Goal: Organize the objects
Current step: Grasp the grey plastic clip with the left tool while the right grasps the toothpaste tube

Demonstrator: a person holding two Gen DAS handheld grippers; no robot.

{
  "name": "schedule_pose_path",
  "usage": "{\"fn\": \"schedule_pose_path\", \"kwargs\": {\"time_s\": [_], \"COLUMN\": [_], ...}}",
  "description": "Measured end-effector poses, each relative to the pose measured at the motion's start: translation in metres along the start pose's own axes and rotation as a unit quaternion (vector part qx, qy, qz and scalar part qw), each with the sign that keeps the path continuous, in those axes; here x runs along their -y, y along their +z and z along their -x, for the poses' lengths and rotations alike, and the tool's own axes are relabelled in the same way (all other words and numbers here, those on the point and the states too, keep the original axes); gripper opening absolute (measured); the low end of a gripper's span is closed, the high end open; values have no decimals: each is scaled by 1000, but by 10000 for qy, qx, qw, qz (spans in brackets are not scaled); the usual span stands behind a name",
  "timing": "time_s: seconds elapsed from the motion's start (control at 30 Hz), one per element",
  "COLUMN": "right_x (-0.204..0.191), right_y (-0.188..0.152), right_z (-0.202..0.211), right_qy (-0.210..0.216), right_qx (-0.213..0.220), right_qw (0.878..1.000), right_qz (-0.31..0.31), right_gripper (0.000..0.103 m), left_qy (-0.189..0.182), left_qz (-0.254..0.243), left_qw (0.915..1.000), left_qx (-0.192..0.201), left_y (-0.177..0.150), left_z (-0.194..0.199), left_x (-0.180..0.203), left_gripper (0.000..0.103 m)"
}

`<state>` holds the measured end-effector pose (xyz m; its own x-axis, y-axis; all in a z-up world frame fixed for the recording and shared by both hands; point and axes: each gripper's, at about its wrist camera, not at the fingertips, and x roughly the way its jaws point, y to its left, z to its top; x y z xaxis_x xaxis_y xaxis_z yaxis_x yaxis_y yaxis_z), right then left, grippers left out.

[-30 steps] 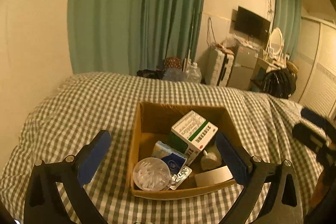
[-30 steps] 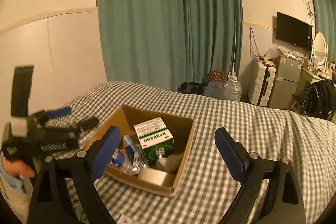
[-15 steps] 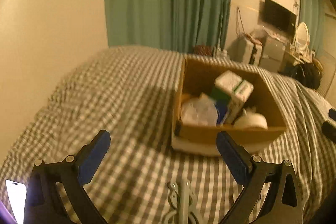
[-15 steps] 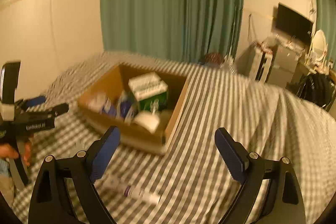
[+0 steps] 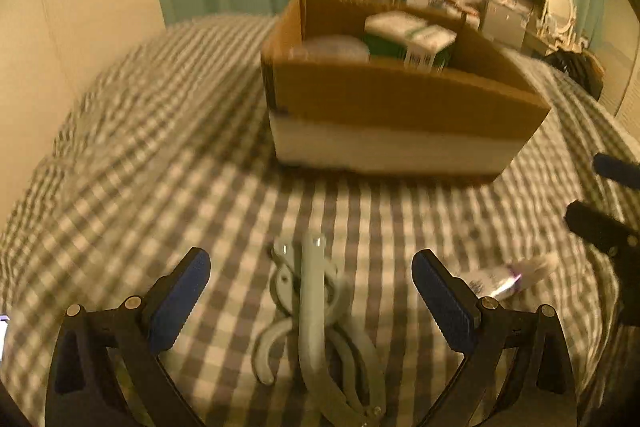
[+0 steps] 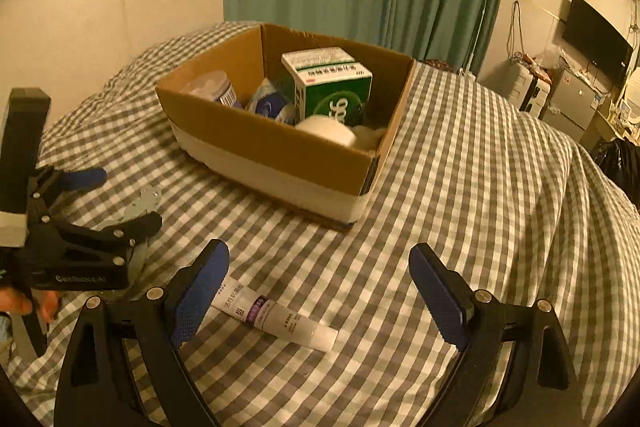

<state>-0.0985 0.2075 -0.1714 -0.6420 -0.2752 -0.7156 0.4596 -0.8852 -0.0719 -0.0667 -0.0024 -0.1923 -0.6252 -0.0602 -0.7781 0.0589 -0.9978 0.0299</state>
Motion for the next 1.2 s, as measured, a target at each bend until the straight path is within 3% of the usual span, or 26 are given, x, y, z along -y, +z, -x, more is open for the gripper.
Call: {"fn": "schedule_pose_path", "kwargs": {"time_s": [0.2, 0.3, 0.37, 0.43, 0.5, 0.63, 0.8, 0.97, 1.07, 1.13, 1.2], "right_x": [-3, -2, -2, -2, -3, -8, -21, -36, -42, -45, -46], "right_y": [-1, -2, -2, -3, -3, -8, -21, -34, -34, -32, -32], "right_z": [-6, -8, -9, -10, -12, -21, -45, -70, -79, -77, -73], "right_qy": [-1, -1, -1, 1, 19, 96, 211, 162, 349, 373, 446], "right_qx": [-96, -141, -163, -186, -226, -409, -845, -1141, -1156, -1133, -1105], "right_qw": [9999, 9999, 9999, 9998, 9997, 9989, 9950, 9902, 9893, 9892, 9889], "right_qz": [39, 27, 26, 37, 61, 201, 496, 785, 824, 856, 883], "right_gripper": [92, 92, 92, 92, 92, 92, 92, 92, 68, 40, 23], "left_qy": [65, -11, -160, -282, -323, -475, -615, -676, -612, -626, -690], "left_qz": [-56, -244, -303, -337, -244, -3, 38, -11, -120, -129, -111], "left_qw": [9984, 9979, 9980, 9978, 9983, 9983, 9978, 9968, 9965, 9963, 9959], "left_qx": [-559, -598, -535, -500, -422, -346, -233, -429, -555, -572, -581], "left_y": [-14, -20, -21, -23, -23, -20, -19, -28, -33, -34, -36], "left_z": [-30, -32, -28, -25, -20, -10, 4, 1, -6, -6, -5], "left_x": [2, 8, 11, 14, 10, 0, -2, 1, 4, 5, 4], "left_gripper": [103, 102, 89, 57, 41, 33, 32, 32, 33, 33, 33]}}
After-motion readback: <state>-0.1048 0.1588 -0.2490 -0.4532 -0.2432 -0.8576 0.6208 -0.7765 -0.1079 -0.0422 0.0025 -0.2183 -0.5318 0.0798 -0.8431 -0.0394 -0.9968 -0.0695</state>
